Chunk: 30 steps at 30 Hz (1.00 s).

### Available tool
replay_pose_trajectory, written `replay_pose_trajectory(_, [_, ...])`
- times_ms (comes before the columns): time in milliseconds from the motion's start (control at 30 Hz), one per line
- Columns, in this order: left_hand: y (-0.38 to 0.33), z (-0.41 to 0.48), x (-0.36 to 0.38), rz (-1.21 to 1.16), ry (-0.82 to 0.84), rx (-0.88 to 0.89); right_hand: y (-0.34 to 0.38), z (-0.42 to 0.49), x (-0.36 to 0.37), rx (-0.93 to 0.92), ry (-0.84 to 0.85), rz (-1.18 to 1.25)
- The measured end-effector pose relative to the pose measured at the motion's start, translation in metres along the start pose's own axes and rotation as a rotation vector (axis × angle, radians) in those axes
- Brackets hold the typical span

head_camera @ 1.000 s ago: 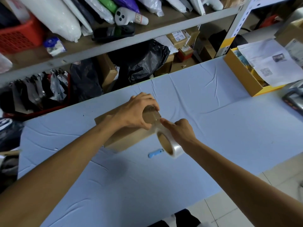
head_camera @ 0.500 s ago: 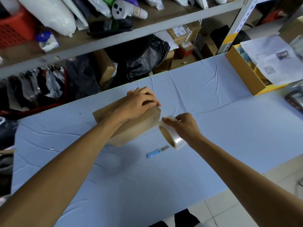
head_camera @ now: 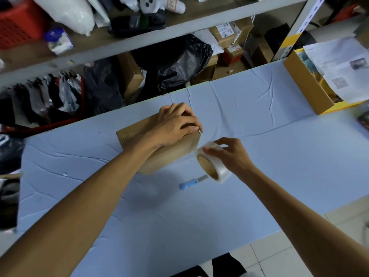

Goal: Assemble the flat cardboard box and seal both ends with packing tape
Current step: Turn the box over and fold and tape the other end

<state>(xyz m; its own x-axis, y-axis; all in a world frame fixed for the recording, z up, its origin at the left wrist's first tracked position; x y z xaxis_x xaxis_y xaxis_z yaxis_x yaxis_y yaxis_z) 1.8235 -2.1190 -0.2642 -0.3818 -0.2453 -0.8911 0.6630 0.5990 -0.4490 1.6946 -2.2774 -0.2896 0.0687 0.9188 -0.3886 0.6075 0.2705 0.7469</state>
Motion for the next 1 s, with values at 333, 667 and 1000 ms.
replay_pose_trajectory(333, [-0.001, 0.002, -0.002, -0.056, -0.036, -0.028, 0.001, -0.011, -0.005, -0.034, 0.044, -0.064])
replay_pose_trajectory(667, [-0.007, 0.001, 0.003, -0.004, -0.021, -0.04, -0.016, -0.005, -0.008, 0.135, 0.105, -0.255])
replay_pose_trajectory(1000, [-0.008, 0.001, -0.001, -0.042, -0.052, -0.035, -0.02, -0.028, -0.027, 0.059, 0.382, 0.168])
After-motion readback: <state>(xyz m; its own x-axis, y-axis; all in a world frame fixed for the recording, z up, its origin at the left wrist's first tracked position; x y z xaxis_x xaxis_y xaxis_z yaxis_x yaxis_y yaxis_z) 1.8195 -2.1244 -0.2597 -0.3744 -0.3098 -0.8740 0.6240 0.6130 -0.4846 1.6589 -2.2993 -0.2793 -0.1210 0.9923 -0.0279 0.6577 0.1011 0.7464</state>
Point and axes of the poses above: each hand's wrist, its own z-axis towards the middle knuckle, its own x-axis out of the palm, y = z × x, the point moved 2 cm from there along z, towards the middle knuckle, and after that the axes turned 1 degree about y, right-handed, at the moved point
